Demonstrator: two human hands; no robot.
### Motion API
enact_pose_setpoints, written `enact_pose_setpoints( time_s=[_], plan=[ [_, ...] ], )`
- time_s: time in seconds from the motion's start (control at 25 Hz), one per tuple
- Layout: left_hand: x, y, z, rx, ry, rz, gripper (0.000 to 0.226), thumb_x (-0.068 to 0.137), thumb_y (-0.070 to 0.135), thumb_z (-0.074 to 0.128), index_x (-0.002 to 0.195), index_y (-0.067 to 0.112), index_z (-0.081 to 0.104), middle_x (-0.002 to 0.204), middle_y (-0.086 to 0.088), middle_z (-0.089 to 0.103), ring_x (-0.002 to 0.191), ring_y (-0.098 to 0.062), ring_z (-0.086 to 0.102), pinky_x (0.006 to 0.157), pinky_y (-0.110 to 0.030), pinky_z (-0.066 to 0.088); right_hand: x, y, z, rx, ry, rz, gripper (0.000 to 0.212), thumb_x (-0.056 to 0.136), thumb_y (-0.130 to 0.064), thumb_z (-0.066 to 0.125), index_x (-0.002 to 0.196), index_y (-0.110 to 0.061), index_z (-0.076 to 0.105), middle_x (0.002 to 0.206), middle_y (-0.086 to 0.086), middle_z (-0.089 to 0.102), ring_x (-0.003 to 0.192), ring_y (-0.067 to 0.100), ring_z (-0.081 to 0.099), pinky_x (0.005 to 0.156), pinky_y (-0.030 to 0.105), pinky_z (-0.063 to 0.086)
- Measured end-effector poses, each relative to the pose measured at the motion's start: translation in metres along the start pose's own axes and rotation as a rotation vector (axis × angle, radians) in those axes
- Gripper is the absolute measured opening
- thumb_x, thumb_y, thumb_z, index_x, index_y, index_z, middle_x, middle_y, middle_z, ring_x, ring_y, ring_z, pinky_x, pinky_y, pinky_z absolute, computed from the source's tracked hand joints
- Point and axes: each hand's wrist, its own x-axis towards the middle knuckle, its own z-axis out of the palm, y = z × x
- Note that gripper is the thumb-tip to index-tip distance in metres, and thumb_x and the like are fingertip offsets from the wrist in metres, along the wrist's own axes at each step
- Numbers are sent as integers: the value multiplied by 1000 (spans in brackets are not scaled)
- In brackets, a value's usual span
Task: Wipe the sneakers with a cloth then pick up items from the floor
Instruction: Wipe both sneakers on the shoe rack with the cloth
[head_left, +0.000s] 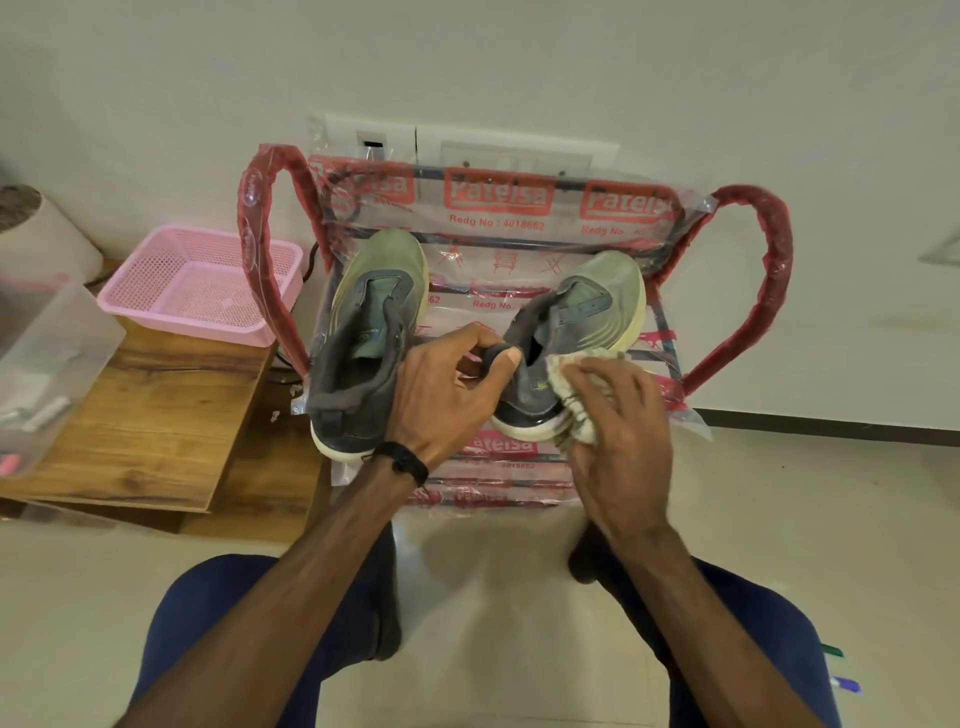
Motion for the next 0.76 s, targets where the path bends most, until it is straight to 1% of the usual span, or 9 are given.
enact_pose_setpoints(
  time_s=[0.04, 0.16, 0.2, 0.32, 0.36, 0.48, 0.6, 0.68, 0.76],
  plan=[
    [-2, 2, 2, -1, 2, 7, 15, 95, 31, 68, 90, 17, 69, 81, 14, 67, 76, 3, 64, 66, -6, 47, -1, 1, -2, 15, 6, 40, 48, 82, -15, 70, 129, -9, 66, 132, 11, 62, 124, 30, 47, 96, 49, 52],
    [-7, 5, 2, -35, 36, -4, 16, 96, 31, 67, 89, 16, 70, 79, 12, 68, 75, 1, 65, 65, -6, 45, -14, -3, -7, -31, -38, -179, 50, 82, -17, 65, 131, -9, 65, 130, 12, 63, 124, 30, 48, 98, 46, 49],
    [-8, 9, 1, -53, 36, 0, 16, 96, 30, 68, 89, 16, 71, 79, 12, 69, 76, 0, 65, 65, -6, 44, -11, 1, -11, -3, -43, -166, 51, 81, -16, 67, 132, -10, 65, 131, 11, 62, 124, 30, 48, 98, 46, 50],
    [-4, 36, 6, -92, 12, 29, 16, 97, 35, 65, 94, 20, 70, 86, 12, 69, 81, -2, 66, 64, -10, 48, 2, 14, -26, 184, 93, 132, 48, 85, -17, 54, 131, -11, 65, 129, 7, 61, 120, 27, 51, 95, 41, 50],
    [1, 47, 7, -112, 6, 21, 17, 98, 37, 63, 97, 22, 70, 90, 12, 70, 84, -3, 66, 65, -12, 50, 3, 12, -32, 225, 146, 165, 46, 86, -14, 54, 130, -10, 66, 128, 7, 62, 120, 27, 52, 97, 39, 49],
    [18, 67, 6, -152, 0, 25, 17, 99, 43, 60, 101, 27, 67, 95, 11, 68, 91, -8, 64, 68, -22, 54, -3, -9, -47, 160, 186, 27, 52, 82, -1, 75, 132, -9, 64, 132, 9, 61, 123, 28, 52, 103, 38, 47],
    [21, 74, 7, -161, 8, 5, 16, 98, 43, 60, 100, 28, 67, 93, 10, 67, 92, -14, 63, 71, -28, 54, -3, -7, -50, 70, 168, -38, 56, 80, -4, 79, 133, -8, 64, 134, 10, 62, 127, 30, 53, 105, 40, 46],
    [17, 80, 15, -205, 0, 3, 17, 98, 43, 61, 99, 27, 68, 93, 11, 69, 93, -15, 64, 77, -37, 55, 1, 0, -53, 17, 201, 0, 50, 83, -5, 71, 133, -8, 64, 134, 9, 62, 128, 29, 53, 103, 44, 48],
    [14, 86, 24, -209, -18, 14, 20, 98, 44, 59, 97, 26, 68, 95, 12, 69, 97, -15, 64, 85, -44, 53, 4, 3, -58, 69, 224, 85, 48, 85, -8, 52, 131, -8, 64, 133, 7, 63, 128, 26, 54, 103, 43, 47]
  ],
)
